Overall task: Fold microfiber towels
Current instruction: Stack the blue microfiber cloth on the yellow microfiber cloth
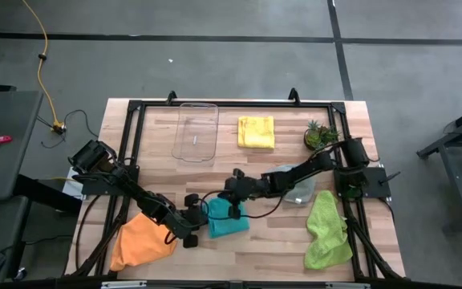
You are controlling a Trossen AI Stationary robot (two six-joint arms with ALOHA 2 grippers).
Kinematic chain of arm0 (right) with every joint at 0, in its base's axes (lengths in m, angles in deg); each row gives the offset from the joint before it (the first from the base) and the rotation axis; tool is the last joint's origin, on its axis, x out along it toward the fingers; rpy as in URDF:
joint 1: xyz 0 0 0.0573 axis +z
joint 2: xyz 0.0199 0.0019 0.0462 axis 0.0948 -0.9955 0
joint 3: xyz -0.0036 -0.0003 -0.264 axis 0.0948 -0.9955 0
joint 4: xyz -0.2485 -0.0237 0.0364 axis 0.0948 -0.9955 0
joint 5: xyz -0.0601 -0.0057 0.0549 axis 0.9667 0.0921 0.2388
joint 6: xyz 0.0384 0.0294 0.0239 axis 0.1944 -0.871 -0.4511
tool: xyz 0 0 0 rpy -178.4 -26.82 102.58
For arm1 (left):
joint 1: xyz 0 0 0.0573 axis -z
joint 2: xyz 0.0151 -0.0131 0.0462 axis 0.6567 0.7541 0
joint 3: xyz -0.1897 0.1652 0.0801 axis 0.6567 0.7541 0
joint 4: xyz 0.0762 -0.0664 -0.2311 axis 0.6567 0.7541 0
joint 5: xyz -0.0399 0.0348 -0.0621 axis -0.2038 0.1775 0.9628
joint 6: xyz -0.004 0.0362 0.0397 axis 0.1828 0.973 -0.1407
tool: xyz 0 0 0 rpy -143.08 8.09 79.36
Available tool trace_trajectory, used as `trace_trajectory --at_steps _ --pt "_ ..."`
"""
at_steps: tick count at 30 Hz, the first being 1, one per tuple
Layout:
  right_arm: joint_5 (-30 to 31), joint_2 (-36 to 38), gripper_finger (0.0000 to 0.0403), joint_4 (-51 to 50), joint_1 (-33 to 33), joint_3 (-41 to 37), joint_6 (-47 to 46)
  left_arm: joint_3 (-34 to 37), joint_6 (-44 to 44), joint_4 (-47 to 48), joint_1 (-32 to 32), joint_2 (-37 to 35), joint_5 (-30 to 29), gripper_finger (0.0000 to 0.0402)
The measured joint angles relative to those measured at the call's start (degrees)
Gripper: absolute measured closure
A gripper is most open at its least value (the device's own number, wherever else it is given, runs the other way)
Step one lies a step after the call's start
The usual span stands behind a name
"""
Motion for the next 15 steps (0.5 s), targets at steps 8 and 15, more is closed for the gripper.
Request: trace_trajectory --at_steps 8,15 --pt "5.48 13.64 0.0345 -21.34 1.23 0.0 -6.79 0.0 0.21 0.2 0.0 -0.02 0.13 0.0401" --pt "1.84 19.35 0.0207 -36.72 5.02 0.0 -24.65 0.0 0.53 0.11 -0.02 -0.04 0.46 0.0401"
